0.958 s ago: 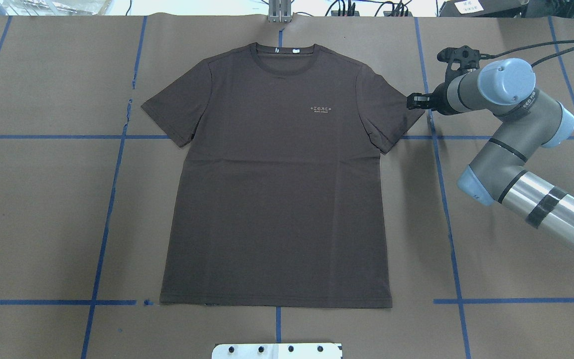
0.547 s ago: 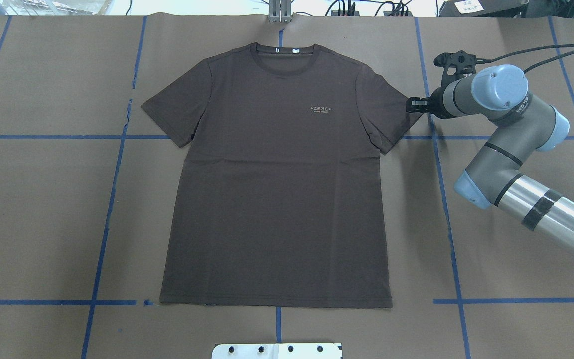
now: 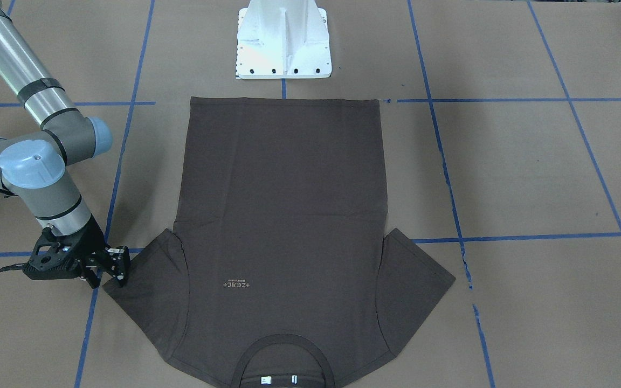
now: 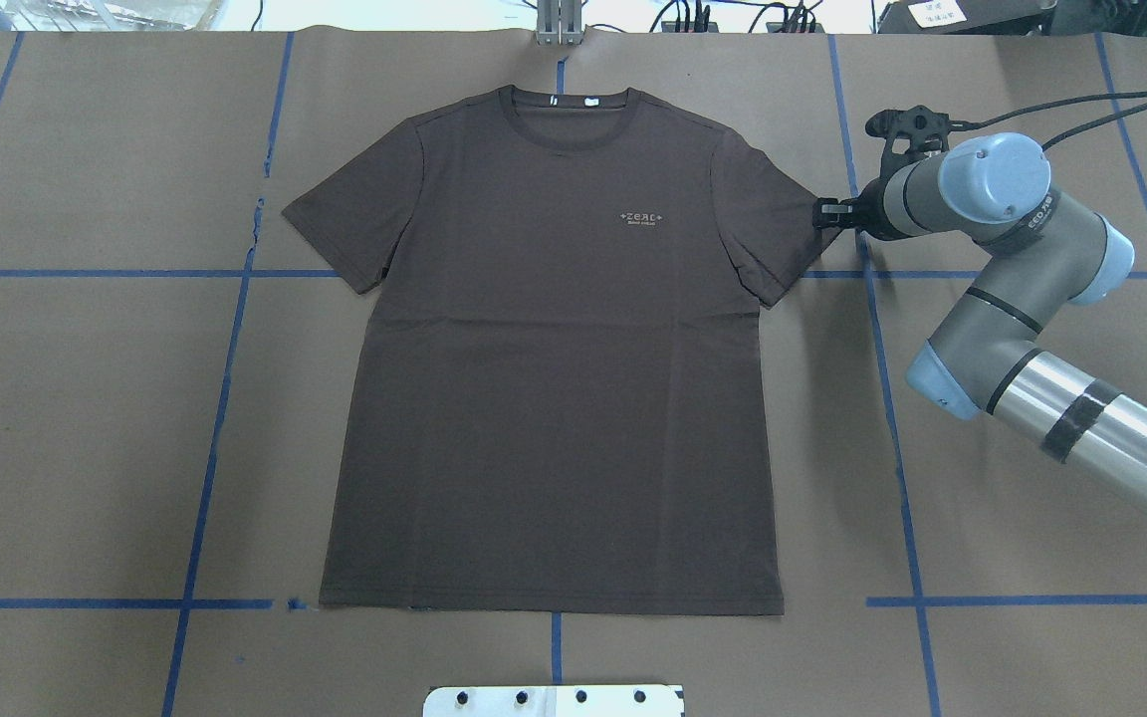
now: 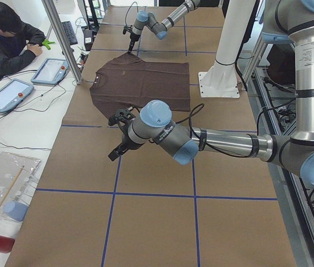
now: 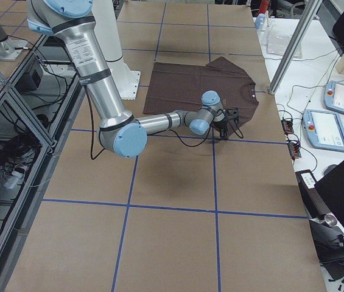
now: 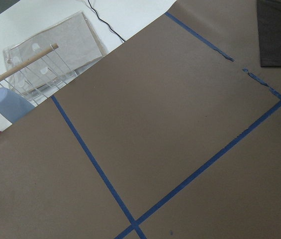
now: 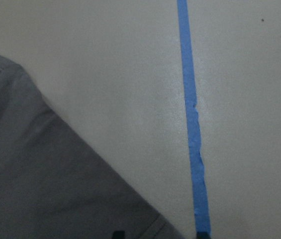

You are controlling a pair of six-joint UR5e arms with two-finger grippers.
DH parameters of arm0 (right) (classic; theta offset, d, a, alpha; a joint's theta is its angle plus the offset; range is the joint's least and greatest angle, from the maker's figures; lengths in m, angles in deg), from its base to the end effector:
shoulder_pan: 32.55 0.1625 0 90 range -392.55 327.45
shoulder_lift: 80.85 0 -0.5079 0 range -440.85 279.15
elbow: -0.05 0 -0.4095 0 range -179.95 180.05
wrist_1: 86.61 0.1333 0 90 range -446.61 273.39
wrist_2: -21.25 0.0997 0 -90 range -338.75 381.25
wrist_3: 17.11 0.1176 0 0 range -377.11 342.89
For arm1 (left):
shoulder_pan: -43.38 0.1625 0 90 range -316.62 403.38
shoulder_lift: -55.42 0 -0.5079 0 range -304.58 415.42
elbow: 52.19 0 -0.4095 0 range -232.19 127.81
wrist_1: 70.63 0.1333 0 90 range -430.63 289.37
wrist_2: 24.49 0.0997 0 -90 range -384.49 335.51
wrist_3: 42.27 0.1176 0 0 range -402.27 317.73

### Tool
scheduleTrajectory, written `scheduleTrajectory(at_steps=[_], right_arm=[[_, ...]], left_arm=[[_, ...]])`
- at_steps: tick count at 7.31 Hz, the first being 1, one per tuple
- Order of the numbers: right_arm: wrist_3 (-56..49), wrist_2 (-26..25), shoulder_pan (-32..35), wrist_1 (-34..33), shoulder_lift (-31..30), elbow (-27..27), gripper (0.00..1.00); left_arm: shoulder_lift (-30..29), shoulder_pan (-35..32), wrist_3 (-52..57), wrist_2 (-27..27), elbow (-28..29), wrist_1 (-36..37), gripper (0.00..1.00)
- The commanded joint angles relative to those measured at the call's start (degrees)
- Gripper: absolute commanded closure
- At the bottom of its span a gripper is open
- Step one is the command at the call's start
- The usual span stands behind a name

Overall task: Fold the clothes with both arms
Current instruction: 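Move the right gripper in toward the sleeve nearest it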

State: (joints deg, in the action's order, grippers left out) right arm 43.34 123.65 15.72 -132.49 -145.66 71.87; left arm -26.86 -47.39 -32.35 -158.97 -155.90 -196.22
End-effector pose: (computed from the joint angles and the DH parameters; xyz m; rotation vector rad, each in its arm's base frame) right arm -0.4350 -0.6500 0.5666 0.4018 -0.8196 0.2072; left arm -0.0572 -0.4686 0.6197 0.7580 0.6772 0.4272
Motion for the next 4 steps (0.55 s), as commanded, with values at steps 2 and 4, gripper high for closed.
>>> scheduleTrajectory(at_steps=[2,4], right_arm=[[0.0,0.0,0.0,0.0,0.1,0.0,1.0],[0.3,0.0,0.1,-0.2,1.6,0.8,1.0]], left_arm=[[0.4,0.0,-0.1,0.0,0.0,-0.8,0.0],[1.0,0.0,-0.1,0.0,0.0,-1.5,0.0]])
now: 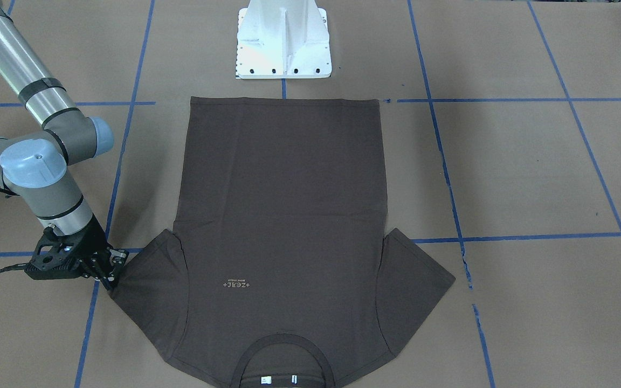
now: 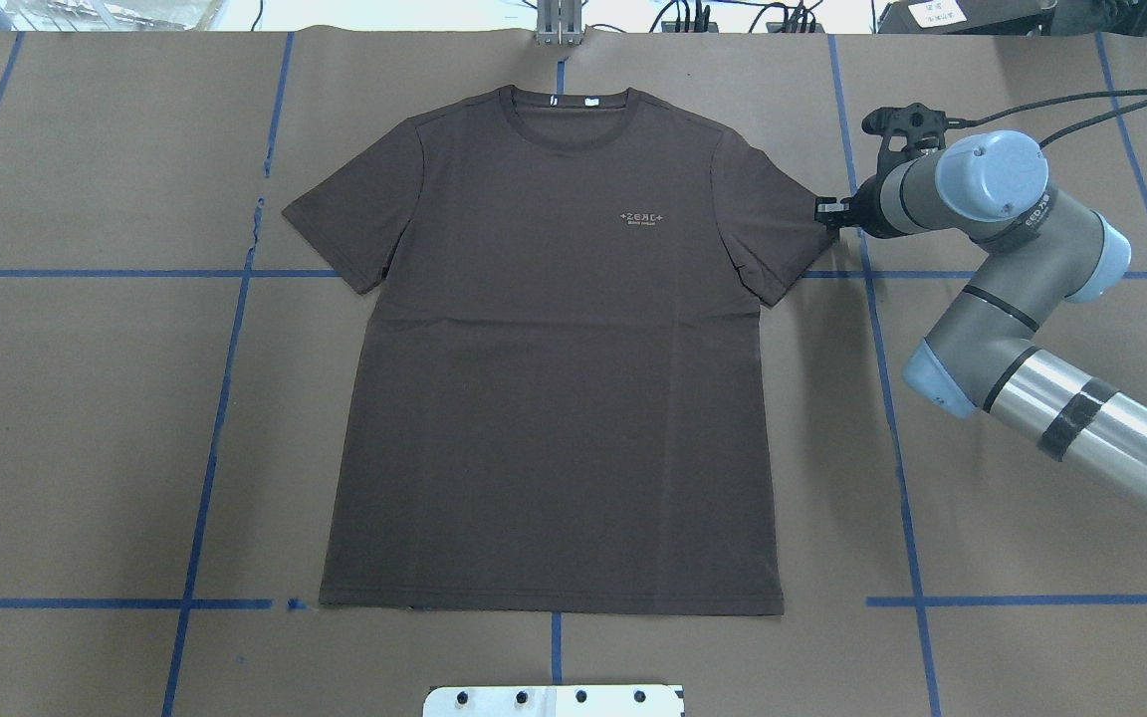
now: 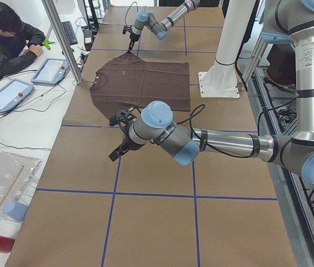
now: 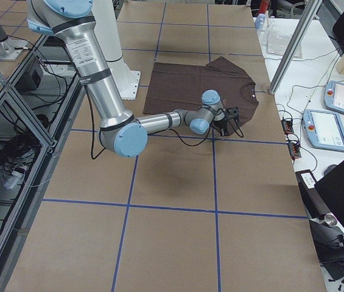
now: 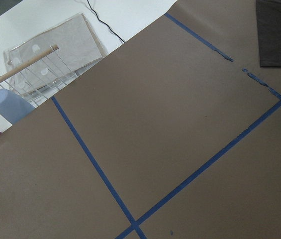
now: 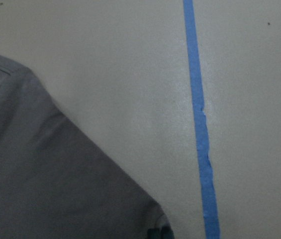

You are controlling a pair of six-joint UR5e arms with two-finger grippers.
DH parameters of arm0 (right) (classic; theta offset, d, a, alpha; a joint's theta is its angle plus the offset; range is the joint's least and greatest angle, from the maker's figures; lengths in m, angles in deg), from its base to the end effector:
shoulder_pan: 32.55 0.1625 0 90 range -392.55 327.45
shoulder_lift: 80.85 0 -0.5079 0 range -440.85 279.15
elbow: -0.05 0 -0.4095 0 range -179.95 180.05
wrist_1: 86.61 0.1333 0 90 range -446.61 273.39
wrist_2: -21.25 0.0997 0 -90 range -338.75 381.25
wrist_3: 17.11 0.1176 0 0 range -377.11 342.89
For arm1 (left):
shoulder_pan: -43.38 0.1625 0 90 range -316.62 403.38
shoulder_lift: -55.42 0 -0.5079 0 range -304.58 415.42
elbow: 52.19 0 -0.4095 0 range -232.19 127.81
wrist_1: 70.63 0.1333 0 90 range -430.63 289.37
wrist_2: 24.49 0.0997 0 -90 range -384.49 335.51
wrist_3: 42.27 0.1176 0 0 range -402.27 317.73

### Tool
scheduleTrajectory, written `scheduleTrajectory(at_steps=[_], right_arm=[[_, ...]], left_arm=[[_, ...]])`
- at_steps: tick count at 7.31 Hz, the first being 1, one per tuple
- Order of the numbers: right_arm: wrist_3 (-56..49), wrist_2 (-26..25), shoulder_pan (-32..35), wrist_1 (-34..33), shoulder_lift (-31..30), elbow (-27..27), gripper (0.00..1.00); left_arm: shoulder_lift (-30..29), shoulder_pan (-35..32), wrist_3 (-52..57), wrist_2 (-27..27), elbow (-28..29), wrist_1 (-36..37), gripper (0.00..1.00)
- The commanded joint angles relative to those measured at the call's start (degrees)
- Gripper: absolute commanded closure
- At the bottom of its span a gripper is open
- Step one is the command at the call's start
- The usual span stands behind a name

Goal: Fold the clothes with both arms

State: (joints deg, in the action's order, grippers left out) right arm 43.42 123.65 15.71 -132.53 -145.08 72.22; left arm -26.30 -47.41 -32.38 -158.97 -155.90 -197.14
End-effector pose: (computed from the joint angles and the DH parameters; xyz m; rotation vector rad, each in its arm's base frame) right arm -0.4375 -0.6527 0.5554 0.4113 -0.8317 0.2059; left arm -0.0573 -0.4640 0.6221 0.7638 0.6761 0.4287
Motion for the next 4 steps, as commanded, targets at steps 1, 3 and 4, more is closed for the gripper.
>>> scheduleTrajectory(at_steps=[1,3,4], right_arm=[[0.3,0.0,0.1,-0.9,1.9,1.5,1.0],[4.8,-1.8,-0.2,-7.5,5.8,4.1,1.0],[9.6,-4.8,-2.2,-14.4,10.0,5.2,1.0]], left_arm=[[0.5,0.0,0.0,0.0,0.0,-0.7,0.0],[0.5,-0.1,0.0,0.0,0.0,-0.7,0.0],[0.5,0.0,0.0,0.0,0.0,-0.7,0.0]])
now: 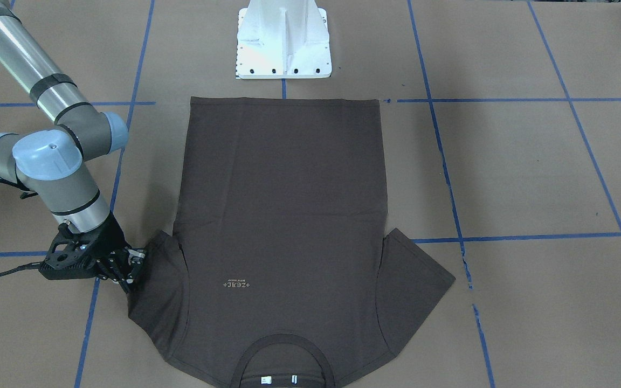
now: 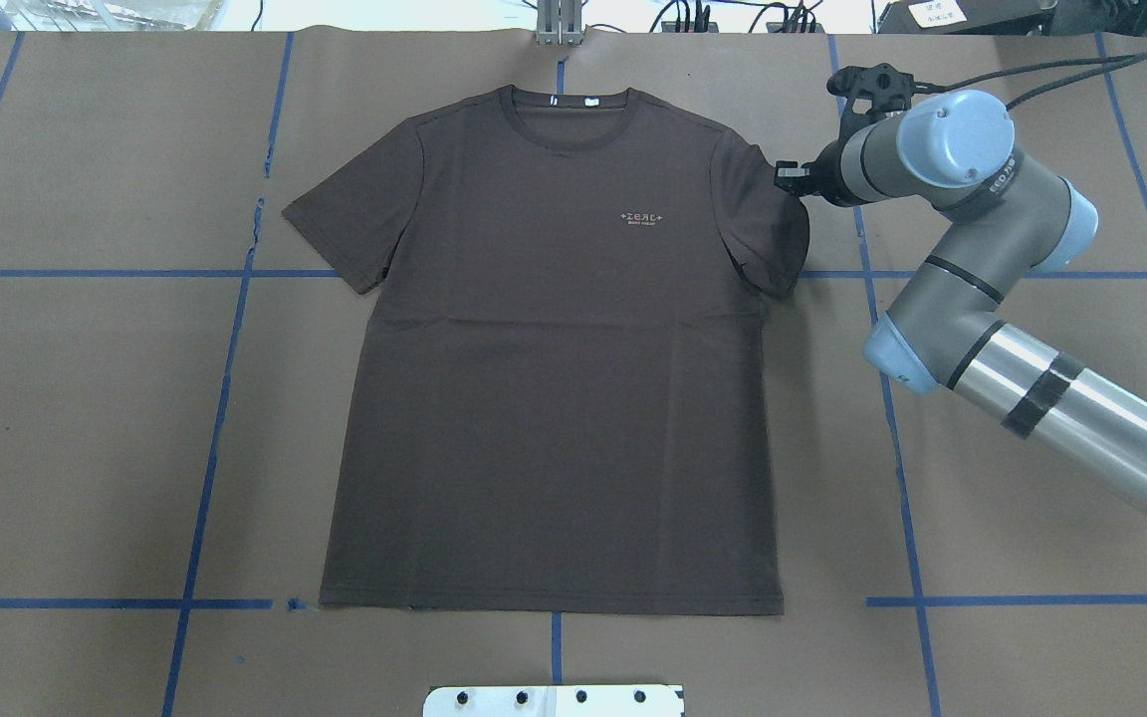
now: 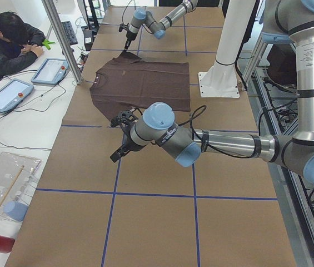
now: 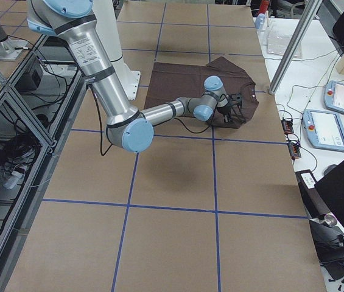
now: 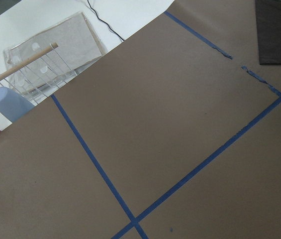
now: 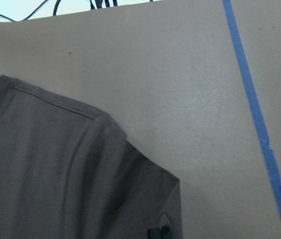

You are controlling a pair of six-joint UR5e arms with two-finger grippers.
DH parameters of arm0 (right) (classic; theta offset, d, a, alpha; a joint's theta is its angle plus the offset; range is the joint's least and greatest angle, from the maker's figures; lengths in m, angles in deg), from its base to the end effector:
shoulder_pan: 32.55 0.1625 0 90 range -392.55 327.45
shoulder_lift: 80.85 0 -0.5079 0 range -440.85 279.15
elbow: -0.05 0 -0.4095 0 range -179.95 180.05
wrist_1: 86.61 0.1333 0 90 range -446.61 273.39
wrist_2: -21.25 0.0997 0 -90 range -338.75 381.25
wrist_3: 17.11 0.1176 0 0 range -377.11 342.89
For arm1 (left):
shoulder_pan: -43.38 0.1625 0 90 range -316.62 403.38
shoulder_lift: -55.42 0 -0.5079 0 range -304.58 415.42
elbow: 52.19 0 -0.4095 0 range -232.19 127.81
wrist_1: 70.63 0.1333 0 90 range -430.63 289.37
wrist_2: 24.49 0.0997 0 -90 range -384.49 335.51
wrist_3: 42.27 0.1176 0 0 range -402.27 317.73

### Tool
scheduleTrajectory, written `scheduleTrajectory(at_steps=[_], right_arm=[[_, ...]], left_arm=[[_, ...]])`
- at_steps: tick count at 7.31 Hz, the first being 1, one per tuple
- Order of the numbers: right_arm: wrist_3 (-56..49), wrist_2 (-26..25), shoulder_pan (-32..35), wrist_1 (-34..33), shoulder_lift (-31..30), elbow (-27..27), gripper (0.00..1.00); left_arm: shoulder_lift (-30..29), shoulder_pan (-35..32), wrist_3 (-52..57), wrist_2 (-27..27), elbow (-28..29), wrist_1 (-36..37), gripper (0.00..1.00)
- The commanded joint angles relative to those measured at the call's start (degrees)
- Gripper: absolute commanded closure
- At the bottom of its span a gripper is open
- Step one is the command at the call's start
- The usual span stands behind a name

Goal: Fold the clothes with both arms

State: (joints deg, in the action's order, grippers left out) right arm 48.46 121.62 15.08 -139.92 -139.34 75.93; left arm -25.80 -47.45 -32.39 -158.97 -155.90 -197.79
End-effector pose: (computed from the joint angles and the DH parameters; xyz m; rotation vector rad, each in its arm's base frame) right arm -0.4620 -0.6728 0.4602 0.4198 -0.8626 0.2881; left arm -0.0576 -0.4599 0.6247 0.7664 0.6754 0.4289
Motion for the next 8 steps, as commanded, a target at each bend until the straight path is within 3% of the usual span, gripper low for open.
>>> scheduleTrajectory(at_steps=[1,4,5,6,8], right_arm=[[8.6,-7.9,-4.4,-9.6,8.1,1.2,1.0],[10.1,-11.2,-6.8,-13.7,11.3,0.7,1.0],[10.3,-13.1,-7.9,-13.8,11.6,0.3,0.01],[10.2,-13.0,-7.9,-15.8,13.6,-0.1,0.0],[8.4,-1.9,-6.2,-23.8,16.6,0.4,0.0]], left_arm=[[0.0,0.0,0.0,0.0,0.0,0.0,0.0],[0.0,0.0,0.0,0.0,0.1,0.1,0.0],[0.0,0.0,-0.1,0.0,0.2,0.1,0.0],[-0.1,0.0,-0.4,-0.1,0.0,0.0,0.0],[-2.4,0.3,-1.0,0.1,0.7,-0.1,0.0]])
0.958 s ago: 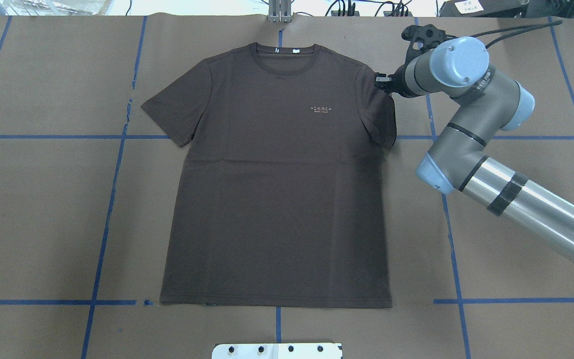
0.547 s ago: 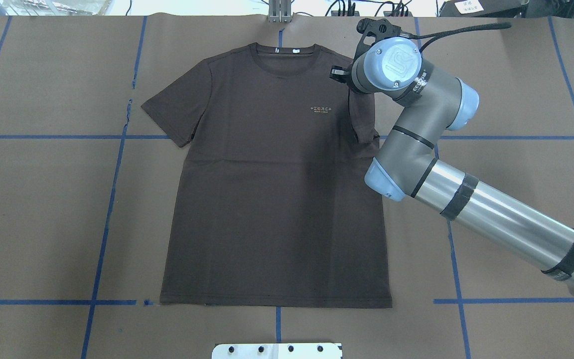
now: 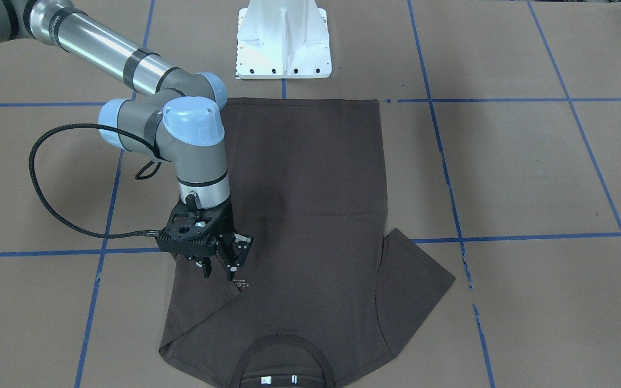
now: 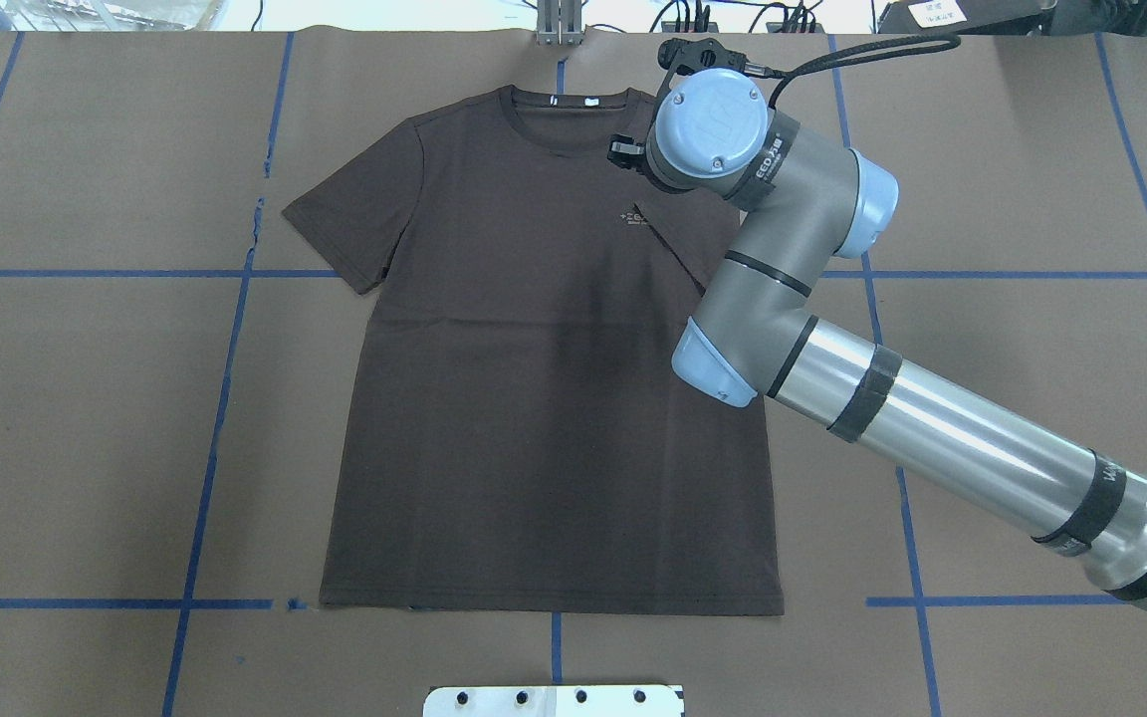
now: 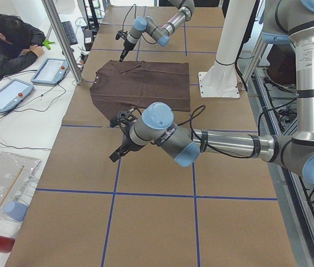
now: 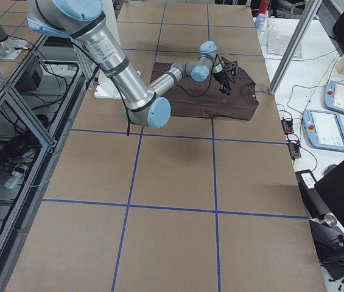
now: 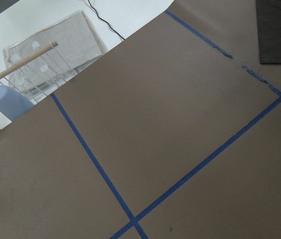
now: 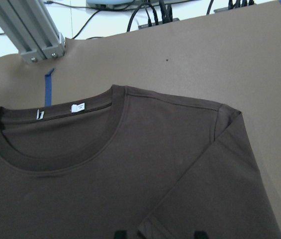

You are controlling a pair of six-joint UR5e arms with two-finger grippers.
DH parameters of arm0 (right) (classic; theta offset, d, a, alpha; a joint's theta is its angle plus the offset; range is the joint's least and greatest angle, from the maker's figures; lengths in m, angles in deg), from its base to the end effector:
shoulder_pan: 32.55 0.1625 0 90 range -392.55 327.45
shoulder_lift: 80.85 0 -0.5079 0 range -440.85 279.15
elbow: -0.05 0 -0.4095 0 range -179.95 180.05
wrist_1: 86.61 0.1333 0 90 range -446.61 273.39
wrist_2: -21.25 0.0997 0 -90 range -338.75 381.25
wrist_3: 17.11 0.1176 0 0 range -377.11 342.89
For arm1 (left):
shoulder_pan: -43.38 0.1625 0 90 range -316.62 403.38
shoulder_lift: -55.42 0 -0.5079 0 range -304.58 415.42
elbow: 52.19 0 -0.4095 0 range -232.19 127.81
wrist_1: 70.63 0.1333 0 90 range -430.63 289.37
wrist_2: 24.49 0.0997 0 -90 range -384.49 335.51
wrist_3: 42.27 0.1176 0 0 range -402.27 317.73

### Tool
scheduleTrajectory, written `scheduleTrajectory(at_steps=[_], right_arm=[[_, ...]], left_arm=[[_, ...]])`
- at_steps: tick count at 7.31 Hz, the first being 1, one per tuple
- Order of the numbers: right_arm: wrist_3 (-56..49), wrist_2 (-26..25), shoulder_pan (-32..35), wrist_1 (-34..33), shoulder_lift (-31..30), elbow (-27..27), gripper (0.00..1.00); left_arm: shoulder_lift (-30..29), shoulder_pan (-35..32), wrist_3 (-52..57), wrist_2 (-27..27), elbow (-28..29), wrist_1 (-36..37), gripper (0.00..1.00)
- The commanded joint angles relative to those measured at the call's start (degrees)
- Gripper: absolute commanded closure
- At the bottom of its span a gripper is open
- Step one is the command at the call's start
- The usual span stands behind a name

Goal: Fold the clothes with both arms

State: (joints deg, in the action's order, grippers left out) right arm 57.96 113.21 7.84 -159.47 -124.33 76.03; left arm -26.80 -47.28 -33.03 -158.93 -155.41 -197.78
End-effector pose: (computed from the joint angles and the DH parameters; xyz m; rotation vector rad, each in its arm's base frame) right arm -0.5774 -0.6609 0.2921 0.3765 -0.7879 0.4012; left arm -0.0564 -0.4685 0.6212 0.7696 0.6783 0.4244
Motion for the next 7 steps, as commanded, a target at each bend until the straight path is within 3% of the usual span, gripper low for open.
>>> scheduleTrajectory(at_steps=[1,3,4,5,6,7], right_arm=[[-4.6,8.4,2.4,-6.2,1.5,1.8,0.0],[-15.4,16.6,8.0,-7.9,-4.3,9.2,0.0],[-20.8,21.0,11.9,-8.0,-10.1,14.8,0.0],[-28.1,25.6,16.4,-7.9,-13.9,16.7,0.0],[-34.0,29.0,19.7,-7.4,-17.1,16.8,0.0],[-35.3,29.0,20.4,-7.2,-19.1,18.2,0.0]], left_arm=[[-2.1,0.5,-2.2,-0.7,-0.7,-2.6,0.0],[-7.8,10.4,-18.0,-0.6,0.5,-3.0,0.0],[-12.0,16.1,-31.5,3.8,0.7,-3.2,0.0],[-14.3,20.7,-39.7,10.1,1.2,-3.4,0.0],[-18.5,25.0,-47.3,12.6,3.9,-3.5,0.09],[-22.2,28.1,-53.8,16.6,7.0,-4.2,0.35]])
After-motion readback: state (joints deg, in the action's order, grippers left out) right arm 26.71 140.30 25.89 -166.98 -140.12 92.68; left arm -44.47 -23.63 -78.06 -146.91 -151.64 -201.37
